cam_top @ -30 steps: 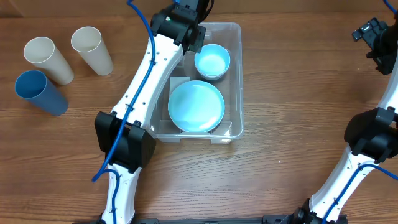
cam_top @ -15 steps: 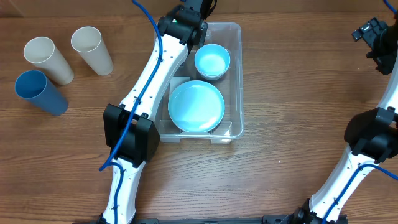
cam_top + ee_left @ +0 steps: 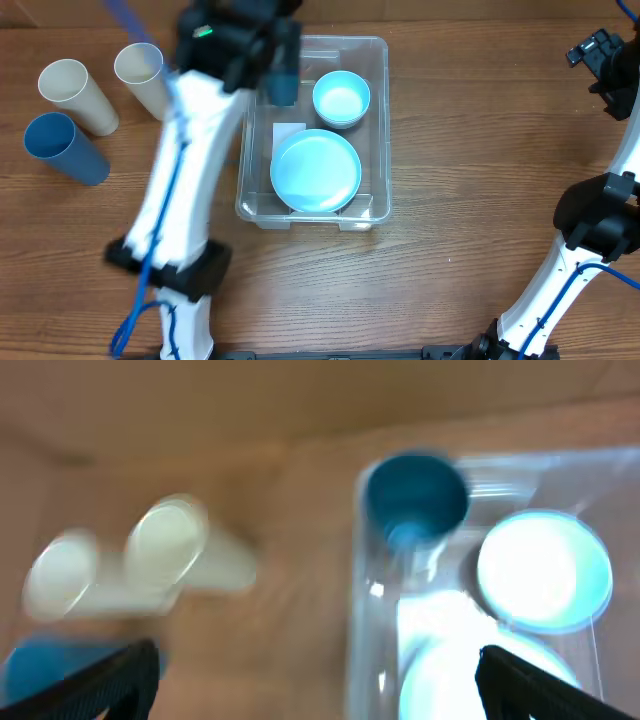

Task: Pack container
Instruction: 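Place the dark-blue cup upright in the bin's back-left corner, then move the left gripper to the second dark-blue cup and grasp it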

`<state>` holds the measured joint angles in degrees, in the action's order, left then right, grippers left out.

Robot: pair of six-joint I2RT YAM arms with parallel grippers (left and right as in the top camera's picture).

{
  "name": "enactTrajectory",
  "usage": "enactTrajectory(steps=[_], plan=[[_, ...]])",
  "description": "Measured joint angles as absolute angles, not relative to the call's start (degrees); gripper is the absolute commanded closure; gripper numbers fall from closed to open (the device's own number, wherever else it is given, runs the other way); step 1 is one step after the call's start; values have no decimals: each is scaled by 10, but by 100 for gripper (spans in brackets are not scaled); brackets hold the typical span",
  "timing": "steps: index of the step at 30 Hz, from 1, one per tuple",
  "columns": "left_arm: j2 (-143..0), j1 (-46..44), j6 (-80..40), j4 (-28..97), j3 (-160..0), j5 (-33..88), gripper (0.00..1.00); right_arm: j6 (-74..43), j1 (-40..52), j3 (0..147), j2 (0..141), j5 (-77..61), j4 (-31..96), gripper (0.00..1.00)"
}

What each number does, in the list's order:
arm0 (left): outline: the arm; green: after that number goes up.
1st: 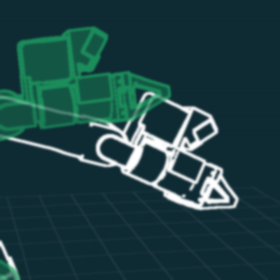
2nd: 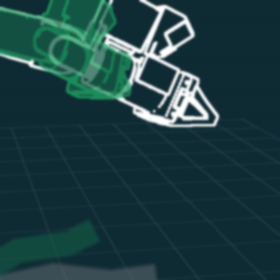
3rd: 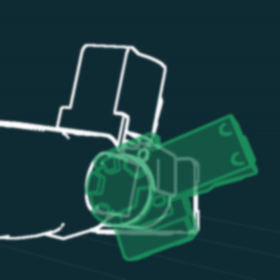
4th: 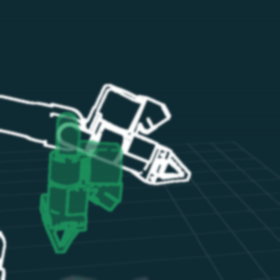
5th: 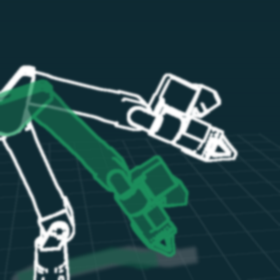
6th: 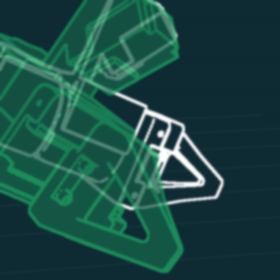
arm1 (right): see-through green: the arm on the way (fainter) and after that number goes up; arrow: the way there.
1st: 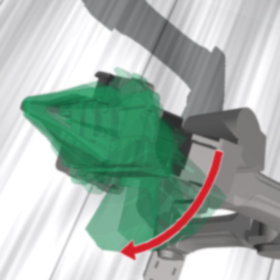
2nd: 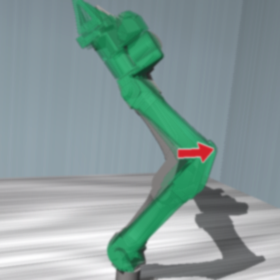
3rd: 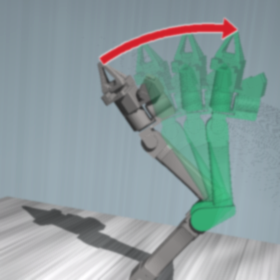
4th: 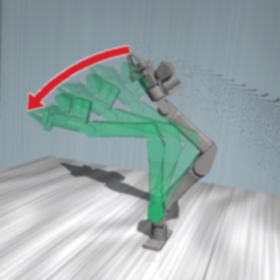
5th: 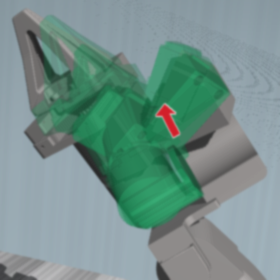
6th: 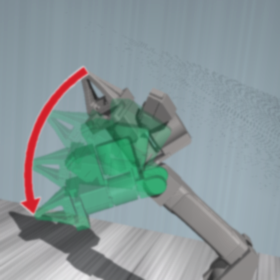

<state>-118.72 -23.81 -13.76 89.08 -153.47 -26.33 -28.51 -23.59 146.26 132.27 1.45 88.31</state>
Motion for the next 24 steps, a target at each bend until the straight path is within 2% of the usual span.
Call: enactTrajectory(steps=[2, 6, 13, 17, 24], plan=[[-1118, -213, -162, 962, -1545, -251, 0, -285, -236, 1463, 1323, 15, 883, 0], [-1070, -142, -164, 966, -1536, -203, 0, -285, -236, 1463, 1323, 15, 883, 0], [-1070, 74, -164, 964, -1394, -100, 0, -285, -236, 1463, 1323, 15, 883, 0], [-1071, 186, -159, 915, -1302, -65, 0, -285, -236, 1463, 1323, 15, 883, 0], [-1072, 244, -131, 769, -1178, -42, 0, -285, -236, 1463, 1323, 14, 883, 0]])
